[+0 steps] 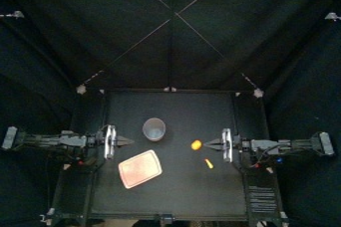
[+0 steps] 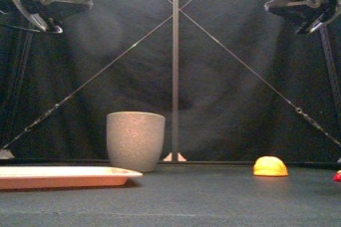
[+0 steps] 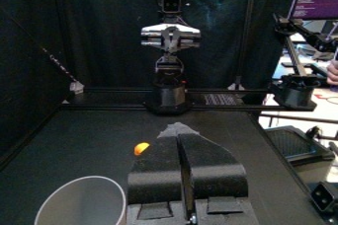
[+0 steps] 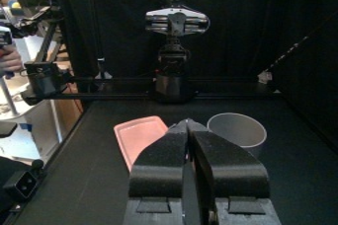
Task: Pick the shrimp then place it in the grey bowl
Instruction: Pick the shrimp
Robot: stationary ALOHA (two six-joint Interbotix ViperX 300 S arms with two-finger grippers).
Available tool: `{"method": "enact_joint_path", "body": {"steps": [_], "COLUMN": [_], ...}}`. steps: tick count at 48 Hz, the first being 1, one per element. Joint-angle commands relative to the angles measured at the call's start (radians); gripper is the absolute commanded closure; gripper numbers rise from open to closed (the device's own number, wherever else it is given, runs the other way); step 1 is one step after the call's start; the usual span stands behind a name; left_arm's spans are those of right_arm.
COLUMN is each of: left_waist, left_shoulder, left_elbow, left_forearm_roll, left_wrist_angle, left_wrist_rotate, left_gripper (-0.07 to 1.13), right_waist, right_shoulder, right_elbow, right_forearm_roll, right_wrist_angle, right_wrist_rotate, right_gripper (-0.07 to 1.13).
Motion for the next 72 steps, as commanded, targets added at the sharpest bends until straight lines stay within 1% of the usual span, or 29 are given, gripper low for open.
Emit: {"method": "enact_joint_path", "body": {"steps": [1, 3, 14, 18, 23, 25, 31, 39, 42, 43, 47, 50, 53, 56, 59, 64, 67, 72], "left_waist": [0.002, 0.002, 0.003, 0.003, 0.002, 0.003, 0.005, 0.011, 0.015, 0.017, 0.023, 0.026, 0.031, 0.037, 0.041, 0.046, 0.049, 0.057], "left_shoulder": [0.003, 0.003, 0.003, 0.003, 0.003, 0.003, 0.008, 0.015, 0.017, 0.017, 0.018, 0.018, 0.018, 0.018, 0.018, 0.018, 0.018, 0.018], "left_elbow": [-0.015, -0.015, -0.015, -0.014, -0.009, -0.006, 0.003, 0.009, 0.009, 0.009, 0.009, 0.009, 0.011, 0.012, 0.012, 0.017, 0.018, 0.02], "left_forearm_roll": [0.0, 0.0, 0.0, 0.0, 0.0, -0.002, 0.0, -0.002, -0.002, -0.002, -0.003, -0.006, -0.006, -0.006, -0.006, -0.006, -0.006, -0.005], "left_wrist_angle": [0.012, 0.021, 0.046, 0.046, 0.046, 0.046, 0.046, 0.046, 0.043, 0.041, 0.038, 0.034, 0.032, 0.031, 0.031, 0.031, 0.032, 0.031], "left_wrist_rotate": [0.003, 0.003, 0.003, 0.003, 0.003, 0.003, 0.003, 0.003, 0.003, 0.002, 0.0, 0.0, 0.002, 0.002, 0.002, 0.002, 0.002, 0.003], "left_gripper": [1.05, 1.07, 1.06, 1.06, 1.06, 1.06, 1.06, 1.06, 1.06, 1.06, 1.06, 1.06, 1.06, 1.06, 1.06, 1.06, 1.06, 1.06], "right_waist": [0.021, 0.029, 0.025, 0.025, 0.032, 0.031, 0.023, 0.018, 0.015, 0.014, -0.006, -0.012, -0.011, -0.008, -0.008, -0.018, -0.02, -0.006], "right_shoulder": [0.015, 0.017, 0.063, 0.091, 0.118, 0.124, 0.123, 0.124, 0.126, 0.127, 0.137, 0.144, 0.147, 0.149, 0.15, 0.156, 0.164, 0.17], "right_elbow": [0.003, 0.006, -0.014, -0.028, -0.048, -0.06, -0.092, -0.11, -0.109, -0.107, -0.103, -0.1, -0.092, -0.08, -0.064, -0.028, -0.002, 0.029], "right_forearm_roll": [0.014, 0.029, 0.149, 0.173, 0.206, 0.219, 0.219, 0.17, 0.158, 0.149, 0.127, 0.106, 0.091, 0.094, 0.121, 0.238, 0.284, 0.295], "right_wrist_angle": [0.015, 0.048, 0.334, 0.428, 0.549, 0.618, 0.795, 0.948, 0.974, 0.986, 1.015, 1.029, 1.032, 1.029, 1.014, 0.957, 0.914, 0.854], "right_wrist_rotate": [0.017, 0.029, 0.103, 0.126, 0.146, 0.161, 0.218, 0.333, 0.396, 0.433, 0.526, 0.577, 0.611, 0.637, 0.663, 0.73, 0.753, 0.769], "right_gripper": [1.0, 1.0, 0.99, 0.99, 0.95, 0.91, 0.76, 0.51, 0.4, 0.35, 0.23, 0.16, 0.12, 0.11, 0.11, 0.11, 0.11, 0.11]}}
